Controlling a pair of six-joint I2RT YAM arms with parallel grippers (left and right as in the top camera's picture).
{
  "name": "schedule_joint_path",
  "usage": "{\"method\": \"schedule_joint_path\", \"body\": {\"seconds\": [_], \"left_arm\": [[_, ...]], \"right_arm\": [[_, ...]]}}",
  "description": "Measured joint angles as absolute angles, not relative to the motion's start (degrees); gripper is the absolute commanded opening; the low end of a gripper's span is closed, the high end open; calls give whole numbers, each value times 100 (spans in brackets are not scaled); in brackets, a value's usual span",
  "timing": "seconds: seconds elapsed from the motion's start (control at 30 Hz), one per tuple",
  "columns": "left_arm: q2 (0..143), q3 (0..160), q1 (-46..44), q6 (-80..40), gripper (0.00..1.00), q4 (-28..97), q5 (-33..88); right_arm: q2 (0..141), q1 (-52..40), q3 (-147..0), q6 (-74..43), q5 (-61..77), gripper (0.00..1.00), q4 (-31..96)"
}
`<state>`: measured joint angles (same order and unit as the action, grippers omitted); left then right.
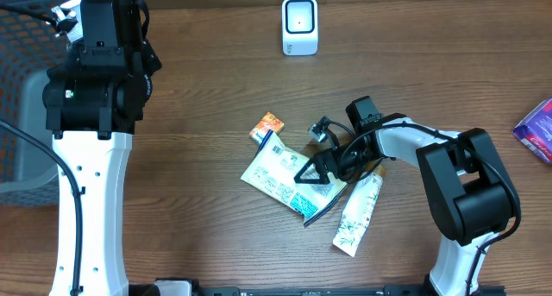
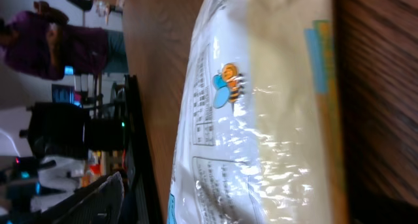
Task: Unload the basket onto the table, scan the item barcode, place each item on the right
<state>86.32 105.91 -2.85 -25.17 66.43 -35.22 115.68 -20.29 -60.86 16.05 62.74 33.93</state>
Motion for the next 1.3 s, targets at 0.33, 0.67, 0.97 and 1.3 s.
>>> {"method": "schedule_joint_path", "body": {"seconds": [0.33, 0.67, 0.97, 1.3], "left_arm": [[8632, 10591, -285, -2517, 100, 6643, -3522], [8632, 10591, -285, -2517, 100, 6643, -3522], [8632, 10591, -285, -2517, 100, 6643, -3522], [8632, 10591, -285, -2517, 100, 6643, -3522]], "right_arm": [[11570, -2379, -6097, 1518, 6342, 42, 3315], [11581, -2641, -6149, 1463, 6722, 4, 3258], [11581, -2604, -6149, 1459, 7319, 4, 3304], [11581, -1793, -6152, 1367, 8488, 4, 3529]]}}
